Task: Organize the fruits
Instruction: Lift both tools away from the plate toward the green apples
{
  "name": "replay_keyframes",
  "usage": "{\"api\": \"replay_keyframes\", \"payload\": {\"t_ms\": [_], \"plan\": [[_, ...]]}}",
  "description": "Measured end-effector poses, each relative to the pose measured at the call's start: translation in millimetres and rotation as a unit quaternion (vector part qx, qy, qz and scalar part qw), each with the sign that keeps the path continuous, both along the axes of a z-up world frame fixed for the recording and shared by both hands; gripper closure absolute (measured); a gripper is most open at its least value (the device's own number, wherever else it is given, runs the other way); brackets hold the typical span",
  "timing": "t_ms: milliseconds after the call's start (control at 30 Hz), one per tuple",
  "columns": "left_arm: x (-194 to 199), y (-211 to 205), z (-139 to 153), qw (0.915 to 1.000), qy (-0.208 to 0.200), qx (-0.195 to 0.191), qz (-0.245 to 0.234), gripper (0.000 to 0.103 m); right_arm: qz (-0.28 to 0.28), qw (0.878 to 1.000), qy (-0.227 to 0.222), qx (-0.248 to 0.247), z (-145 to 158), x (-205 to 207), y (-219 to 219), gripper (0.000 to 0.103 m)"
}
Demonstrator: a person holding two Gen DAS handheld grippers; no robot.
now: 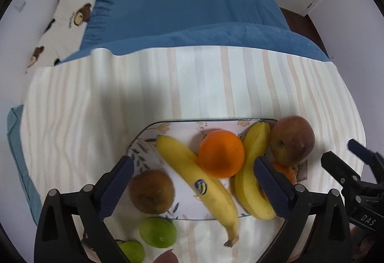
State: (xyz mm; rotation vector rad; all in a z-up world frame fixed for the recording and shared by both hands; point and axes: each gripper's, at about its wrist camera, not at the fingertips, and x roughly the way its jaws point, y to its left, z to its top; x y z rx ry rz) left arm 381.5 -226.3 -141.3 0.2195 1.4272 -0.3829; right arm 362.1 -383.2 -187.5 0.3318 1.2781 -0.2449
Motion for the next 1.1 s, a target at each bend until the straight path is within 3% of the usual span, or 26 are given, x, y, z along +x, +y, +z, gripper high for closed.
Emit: {"api": "replay_keyframes", "payload": {"t_ms": [100,267,1100], "plan": [[-15,10,12,0.9997,-0.022,-0.002,0.005,0.001,0.007,0.999,-0.010,-0.043,12,-12,10,0.003],[-37,20,29,0.9986,-0.051,-0.007,0.014,0.001,0.006,0.997,-0.029,-0.067,31,-34,28,0.003],[-164,81,136,0.9824,-0.176,-0.057,0.028,0.001,0.024,0.982,-0.144,-0.119,148,-155,98,0.003]]}}
